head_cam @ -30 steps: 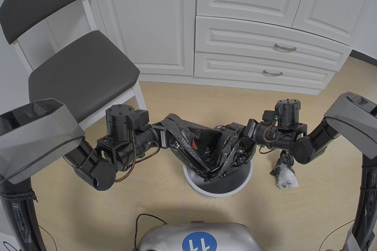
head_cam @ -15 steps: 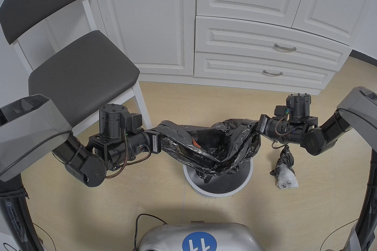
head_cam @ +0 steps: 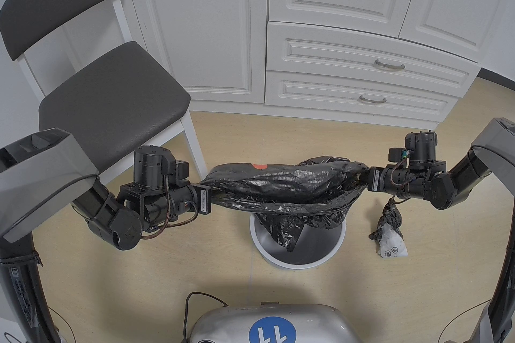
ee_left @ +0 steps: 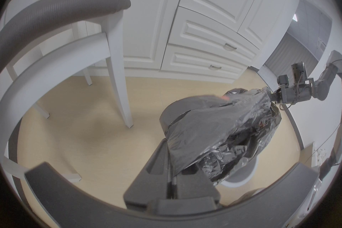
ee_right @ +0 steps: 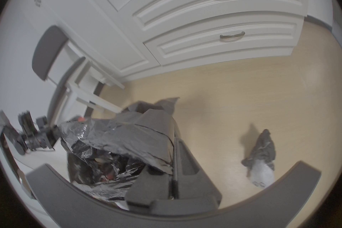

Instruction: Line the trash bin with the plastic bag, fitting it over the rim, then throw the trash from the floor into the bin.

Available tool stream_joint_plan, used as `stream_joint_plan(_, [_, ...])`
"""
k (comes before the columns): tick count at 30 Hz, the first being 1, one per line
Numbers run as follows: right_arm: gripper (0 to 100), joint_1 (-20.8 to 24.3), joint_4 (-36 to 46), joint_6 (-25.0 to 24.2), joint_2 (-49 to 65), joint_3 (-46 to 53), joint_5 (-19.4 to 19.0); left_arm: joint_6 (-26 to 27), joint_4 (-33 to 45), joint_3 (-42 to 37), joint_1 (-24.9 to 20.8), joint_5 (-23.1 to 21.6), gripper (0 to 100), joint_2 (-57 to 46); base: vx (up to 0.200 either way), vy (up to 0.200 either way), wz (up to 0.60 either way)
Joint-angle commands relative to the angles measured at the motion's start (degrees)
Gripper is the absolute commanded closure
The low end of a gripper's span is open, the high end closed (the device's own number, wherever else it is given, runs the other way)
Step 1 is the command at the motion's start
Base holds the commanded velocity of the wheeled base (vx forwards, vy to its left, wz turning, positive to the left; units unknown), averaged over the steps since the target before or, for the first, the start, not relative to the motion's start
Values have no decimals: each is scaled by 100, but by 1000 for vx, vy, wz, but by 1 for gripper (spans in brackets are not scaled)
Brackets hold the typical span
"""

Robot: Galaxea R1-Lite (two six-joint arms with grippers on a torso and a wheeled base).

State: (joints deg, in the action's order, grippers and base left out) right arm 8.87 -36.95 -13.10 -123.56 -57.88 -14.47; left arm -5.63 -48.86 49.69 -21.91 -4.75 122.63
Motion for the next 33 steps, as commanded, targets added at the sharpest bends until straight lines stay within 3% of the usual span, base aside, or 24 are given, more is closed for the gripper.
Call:
stream_joint_plan(1, [100, -44, 294, 352, 78, 163, 269, 115, 219, -100, 11, 1, 100, -98, 0, 0, 0])
stream_joint_plan(7, [100, 35, 891, 968, 377, 444, 304, 396, 298, -355, -51, -17, 100, -142, 0, 0, 0])
stream_joint_plan(19, [100, 589, 962, 1293, 359, 866, 322, 809, 333, -662, -147, -8, 100, -257, 0, 0, 0])
stream_joint_plan(25, [100, 545, 918, 1179, -414, 383, 559, 809, 316, -530, -121, 1, 100, 51, 0, 0, 0])
stream_joint_plan(30, [100, 528, 856, 599, -660, -109, 797, 809, 307, -478, -95, 1, 100, 112, 0, 0, 0])
stream_joint_plan(33, [100, 510, 847, 247, -687, -452, 1219, 809, 254, -504, -112, 1, 100, 95, 0, 0, 0])
